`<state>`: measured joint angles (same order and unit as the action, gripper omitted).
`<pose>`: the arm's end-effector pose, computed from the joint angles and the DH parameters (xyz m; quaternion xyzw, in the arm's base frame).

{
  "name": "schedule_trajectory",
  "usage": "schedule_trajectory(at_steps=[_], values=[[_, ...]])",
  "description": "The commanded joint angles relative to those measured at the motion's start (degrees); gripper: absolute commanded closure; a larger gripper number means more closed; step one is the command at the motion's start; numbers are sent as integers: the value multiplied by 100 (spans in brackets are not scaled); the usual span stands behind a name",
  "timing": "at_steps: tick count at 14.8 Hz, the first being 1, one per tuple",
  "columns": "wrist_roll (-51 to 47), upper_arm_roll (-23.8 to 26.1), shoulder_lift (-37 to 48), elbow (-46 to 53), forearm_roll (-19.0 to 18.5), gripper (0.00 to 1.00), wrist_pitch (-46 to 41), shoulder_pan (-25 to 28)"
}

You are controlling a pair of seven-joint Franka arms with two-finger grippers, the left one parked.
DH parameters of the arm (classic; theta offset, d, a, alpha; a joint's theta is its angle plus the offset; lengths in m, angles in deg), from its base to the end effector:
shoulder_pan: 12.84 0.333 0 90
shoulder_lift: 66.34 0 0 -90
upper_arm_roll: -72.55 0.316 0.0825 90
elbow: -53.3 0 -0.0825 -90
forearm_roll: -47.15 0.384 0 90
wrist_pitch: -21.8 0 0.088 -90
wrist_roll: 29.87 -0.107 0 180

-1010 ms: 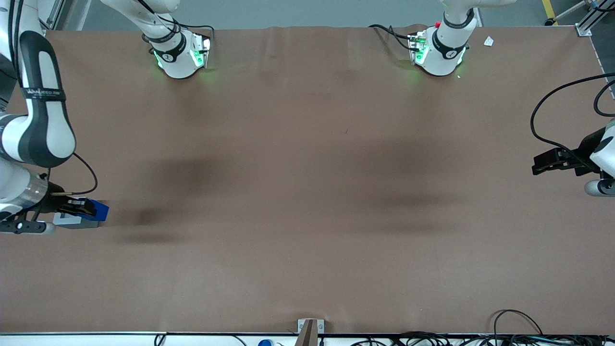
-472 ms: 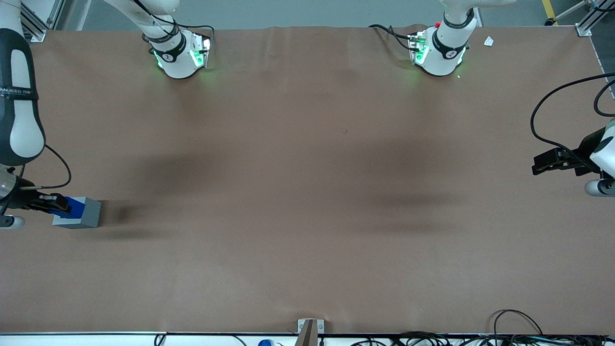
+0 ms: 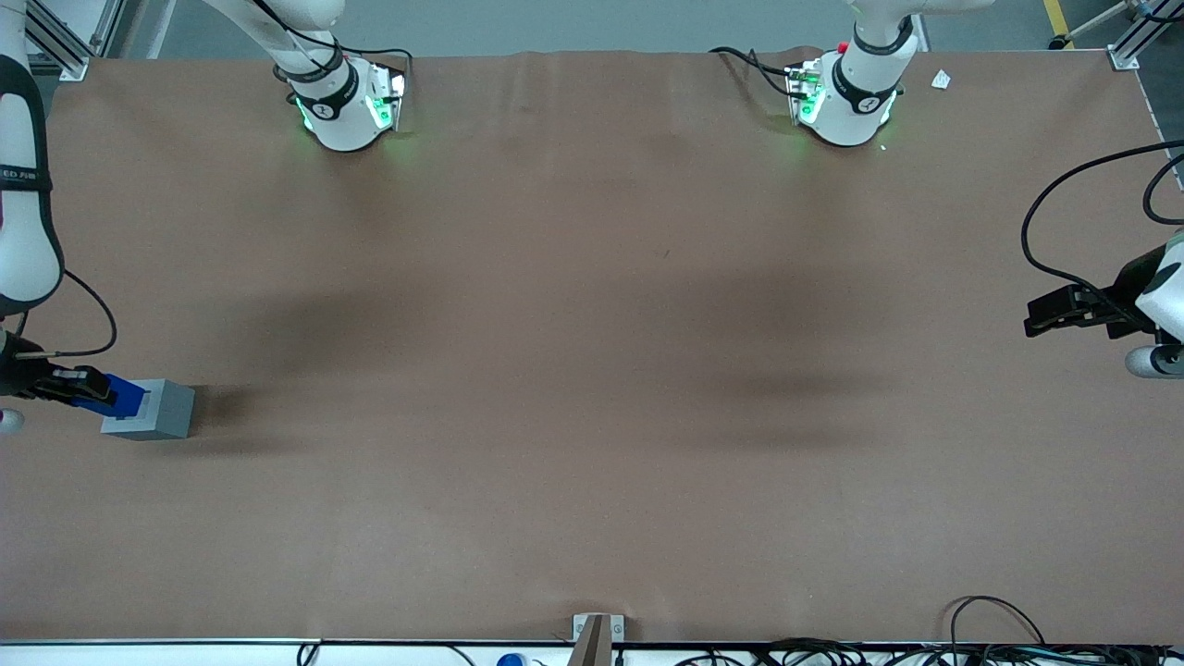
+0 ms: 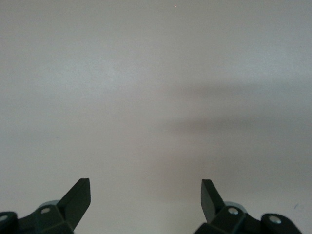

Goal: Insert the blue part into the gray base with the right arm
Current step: 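Lower the blue cube into the gray base's square hole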

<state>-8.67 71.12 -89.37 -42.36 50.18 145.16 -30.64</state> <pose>0.6362 -0.2177 0.3802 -0.9990 -0.0047 -0.0445 0.0026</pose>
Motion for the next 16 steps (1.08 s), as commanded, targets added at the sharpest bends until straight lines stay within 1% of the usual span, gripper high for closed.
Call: schedule_trajectory(at_steps=[1, 8, 16], values=[[235, 91, -87, 100, 84, 100, -4, -215], [366, 82, -360, 109, 49, 100, 154, -408], [296, 82, -561, 249, -30, 100, 119, -338]])
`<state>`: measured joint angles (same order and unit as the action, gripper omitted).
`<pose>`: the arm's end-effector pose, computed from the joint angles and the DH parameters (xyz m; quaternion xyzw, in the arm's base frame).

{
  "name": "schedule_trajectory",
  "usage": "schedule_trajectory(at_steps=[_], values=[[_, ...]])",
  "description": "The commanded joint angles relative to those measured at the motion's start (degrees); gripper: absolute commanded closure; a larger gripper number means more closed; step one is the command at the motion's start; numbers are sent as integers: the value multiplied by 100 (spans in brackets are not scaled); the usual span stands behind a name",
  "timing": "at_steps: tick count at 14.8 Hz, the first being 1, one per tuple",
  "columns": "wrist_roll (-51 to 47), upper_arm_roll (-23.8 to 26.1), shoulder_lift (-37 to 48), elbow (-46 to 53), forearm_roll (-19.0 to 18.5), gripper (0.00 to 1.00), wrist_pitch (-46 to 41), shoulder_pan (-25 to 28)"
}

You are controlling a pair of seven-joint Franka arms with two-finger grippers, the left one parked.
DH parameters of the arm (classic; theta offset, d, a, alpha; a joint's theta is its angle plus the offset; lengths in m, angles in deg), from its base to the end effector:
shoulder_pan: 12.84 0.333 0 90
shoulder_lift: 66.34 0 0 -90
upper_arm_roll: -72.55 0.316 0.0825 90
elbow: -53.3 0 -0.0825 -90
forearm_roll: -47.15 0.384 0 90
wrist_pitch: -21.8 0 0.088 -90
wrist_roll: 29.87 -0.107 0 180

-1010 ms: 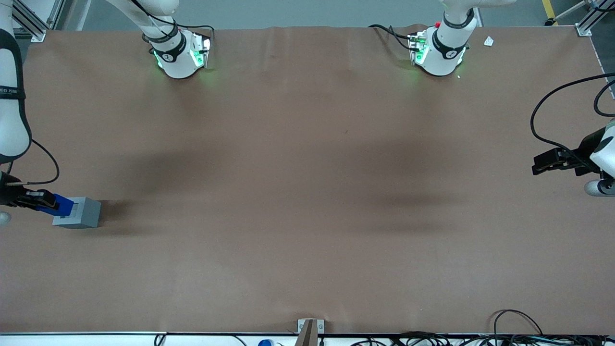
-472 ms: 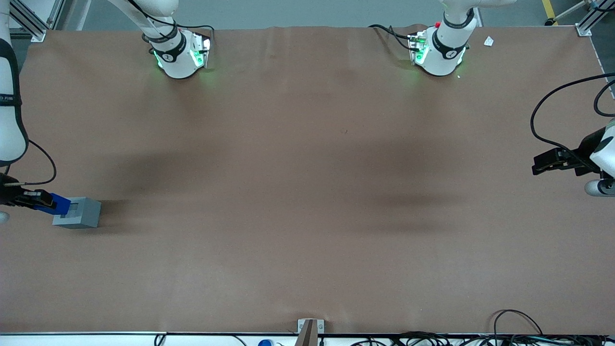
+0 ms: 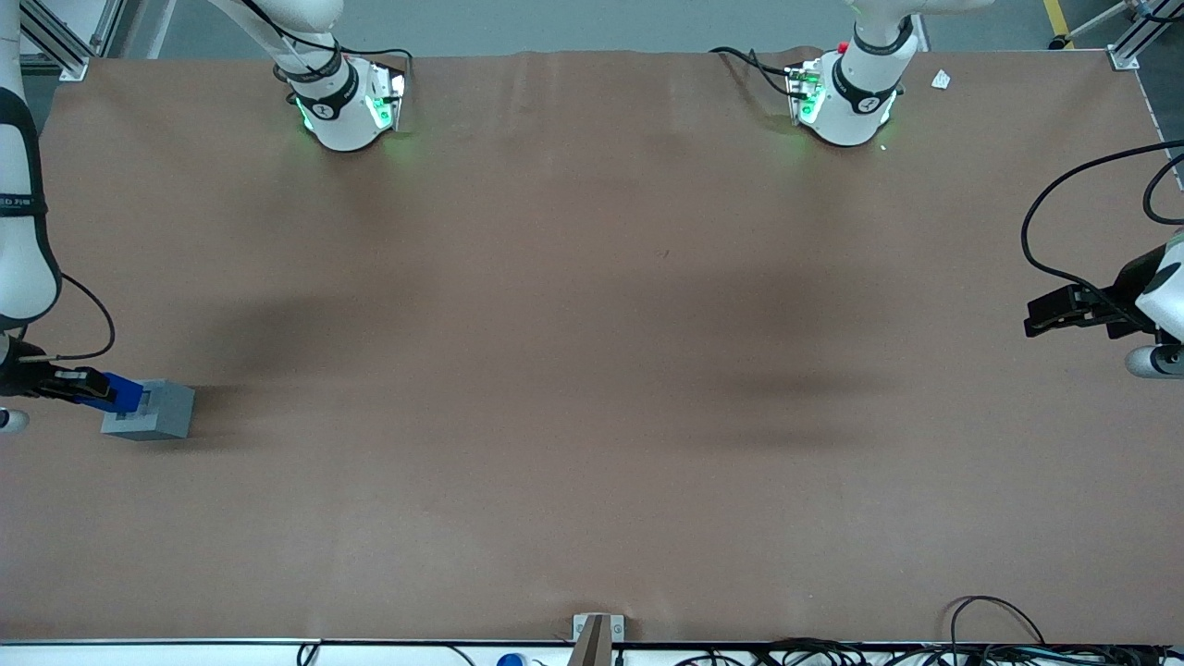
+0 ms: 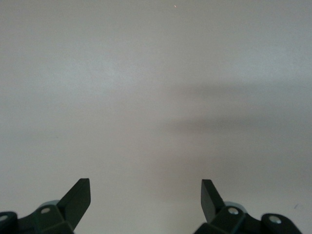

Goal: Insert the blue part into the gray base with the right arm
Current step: 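Lower the blue cube into the gray base's square hole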

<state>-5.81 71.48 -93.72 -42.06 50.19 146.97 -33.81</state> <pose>0.6303 -0.2515 0.3343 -0.9996 -0.0039 -0.0265 0.0080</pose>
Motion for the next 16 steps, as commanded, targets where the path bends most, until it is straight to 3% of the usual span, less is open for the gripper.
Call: schedule_trajectory(at_steps=[1, 8, 16], values=[[19, 46, -197, 316, -41, 100, -88, -30], [-51, 37, -461, 905, -199, 100, -711, 5], [-69, 37, -461, 827, -181, 100, -476, -126]])
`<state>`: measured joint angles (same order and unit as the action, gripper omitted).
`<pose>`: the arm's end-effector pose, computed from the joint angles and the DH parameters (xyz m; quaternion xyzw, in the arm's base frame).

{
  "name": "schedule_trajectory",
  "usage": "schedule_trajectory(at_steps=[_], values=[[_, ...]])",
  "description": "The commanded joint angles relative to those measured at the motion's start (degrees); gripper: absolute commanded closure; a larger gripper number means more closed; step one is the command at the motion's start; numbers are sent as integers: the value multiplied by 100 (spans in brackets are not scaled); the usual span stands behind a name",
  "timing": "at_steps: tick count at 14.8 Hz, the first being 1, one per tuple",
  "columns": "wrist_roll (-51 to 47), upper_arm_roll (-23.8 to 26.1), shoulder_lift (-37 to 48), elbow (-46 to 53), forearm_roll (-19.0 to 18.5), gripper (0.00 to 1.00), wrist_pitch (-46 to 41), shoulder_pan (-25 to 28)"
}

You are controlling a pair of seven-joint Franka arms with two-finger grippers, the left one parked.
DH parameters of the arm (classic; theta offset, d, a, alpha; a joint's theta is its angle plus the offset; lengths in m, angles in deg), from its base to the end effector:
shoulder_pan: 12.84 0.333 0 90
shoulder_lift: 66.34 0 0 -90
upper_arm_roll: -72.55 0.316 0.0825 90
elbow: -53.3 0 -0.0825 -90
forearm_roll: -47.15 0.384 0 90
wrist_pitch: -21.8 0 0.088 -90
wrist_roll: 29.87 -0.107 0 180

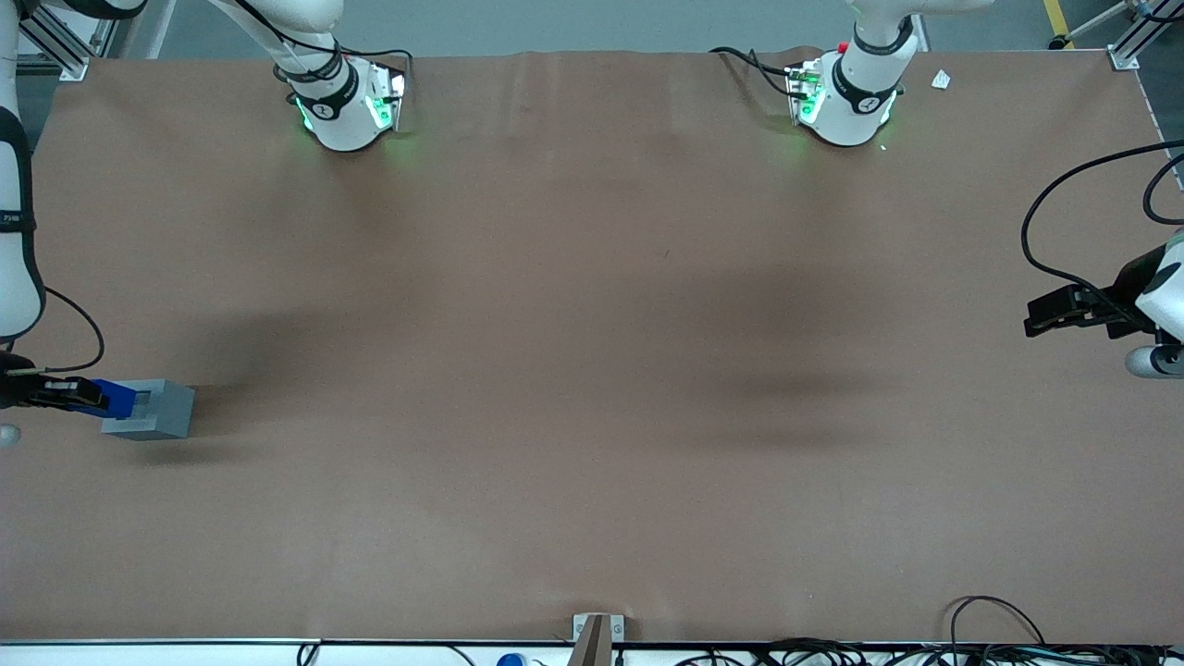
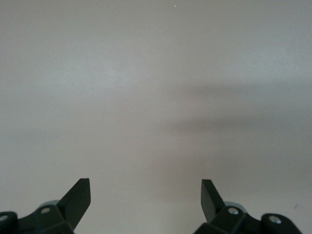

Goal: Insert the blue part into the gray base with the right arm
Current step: 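Lower the blue cube into the gray base's square hole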

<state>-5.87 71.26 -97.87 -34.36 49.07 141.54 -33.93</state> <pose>0.6489 -0.2628 0.3379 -0.9999 -0.0076 -0.0079 0.0061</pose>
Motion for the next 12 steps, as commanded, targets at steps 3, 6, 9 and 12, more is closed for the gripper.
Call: schedule_trajectory(at_steps=[3, 6, 9, 12], values=[[-89, 59, -46, -31, -69, 100, 182, -114], [-98, 59, -46, -119, -60, 100, 200, -106], [-89, 59, -46, -198, -60, 100, 287, -97], [-98, 59, -46, -295, -60, 100, 393, -70]])
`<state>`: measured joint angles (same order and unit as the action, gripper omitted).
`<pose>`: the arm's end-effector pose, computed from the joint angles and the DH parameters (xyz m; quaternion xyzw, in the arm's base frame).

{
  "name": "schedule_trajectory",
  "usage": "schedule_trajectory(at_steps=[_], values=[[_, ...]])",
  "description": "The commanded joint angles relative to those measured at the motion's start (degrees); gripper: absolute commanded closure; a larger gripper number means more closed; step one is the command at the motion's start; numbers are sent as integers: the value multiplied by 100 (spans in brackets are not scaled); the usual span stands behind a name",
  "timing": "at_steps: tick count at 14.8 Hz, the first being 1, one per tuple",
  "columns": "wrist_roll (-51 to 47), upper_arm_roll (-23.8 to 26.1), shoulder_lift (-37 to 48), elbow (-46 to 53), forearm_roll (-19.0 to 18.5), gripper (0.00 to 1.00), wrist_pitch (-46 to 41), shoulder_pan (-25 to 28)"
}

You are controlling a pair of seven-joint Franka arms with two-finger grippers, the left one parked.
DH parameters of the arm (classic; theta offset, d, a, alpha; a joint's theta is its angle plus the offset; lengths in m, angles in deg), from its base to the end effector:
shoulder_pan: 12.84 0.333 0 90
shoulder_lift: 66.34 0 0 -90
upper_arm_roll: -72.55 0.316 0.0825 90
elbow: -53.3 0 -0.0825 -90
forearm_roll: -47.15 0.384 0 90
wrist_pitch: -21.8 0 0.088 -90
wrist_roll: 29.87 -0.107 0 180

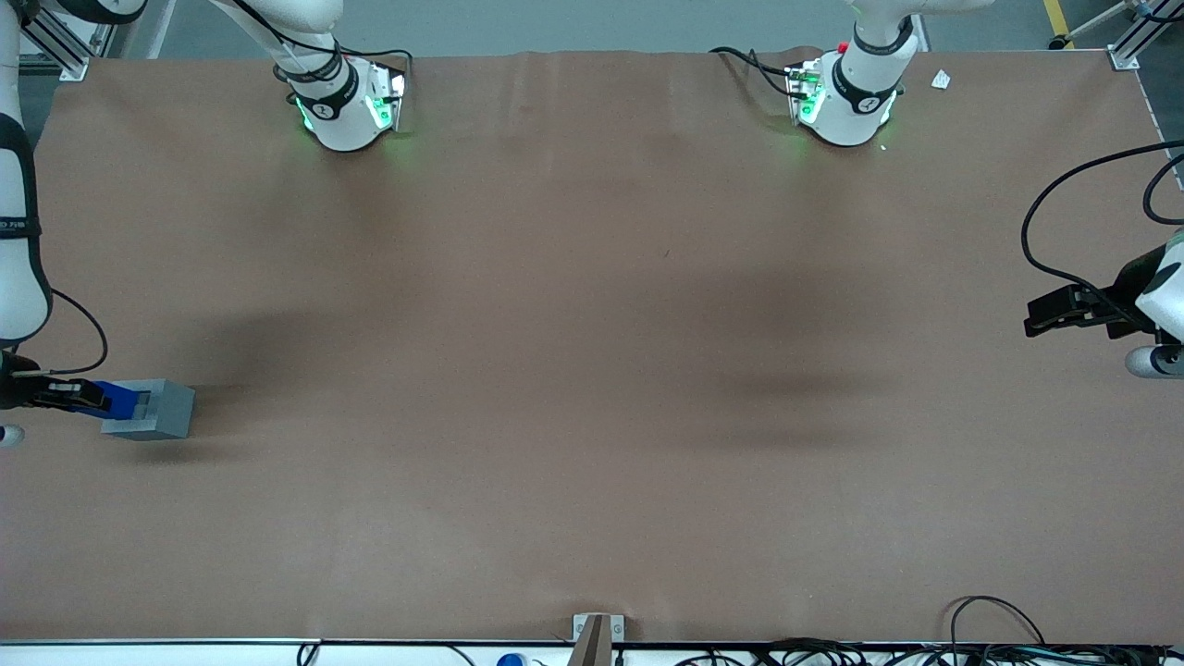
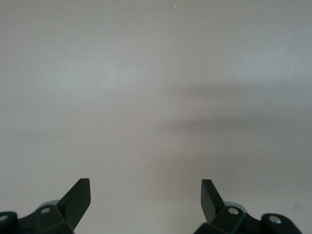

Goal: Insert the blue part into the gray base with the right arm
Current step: 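Lower the blue cube into the gray base's square hole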

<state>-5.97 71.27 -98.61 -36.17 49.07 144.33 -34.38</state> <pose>0.6447 -0.2673 0.3186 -0.9999 -0.0023 -0.0097 0.0048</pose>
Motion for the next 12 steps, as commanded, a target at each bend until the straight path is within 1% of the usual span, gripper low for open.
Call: schedule_trajectory(at_steps=[1, 12], values=[[-88, 58, 28, -123, -60, 100, 113, -26], [-79, 58, 11, -184, -60, 100, 140, 0]])
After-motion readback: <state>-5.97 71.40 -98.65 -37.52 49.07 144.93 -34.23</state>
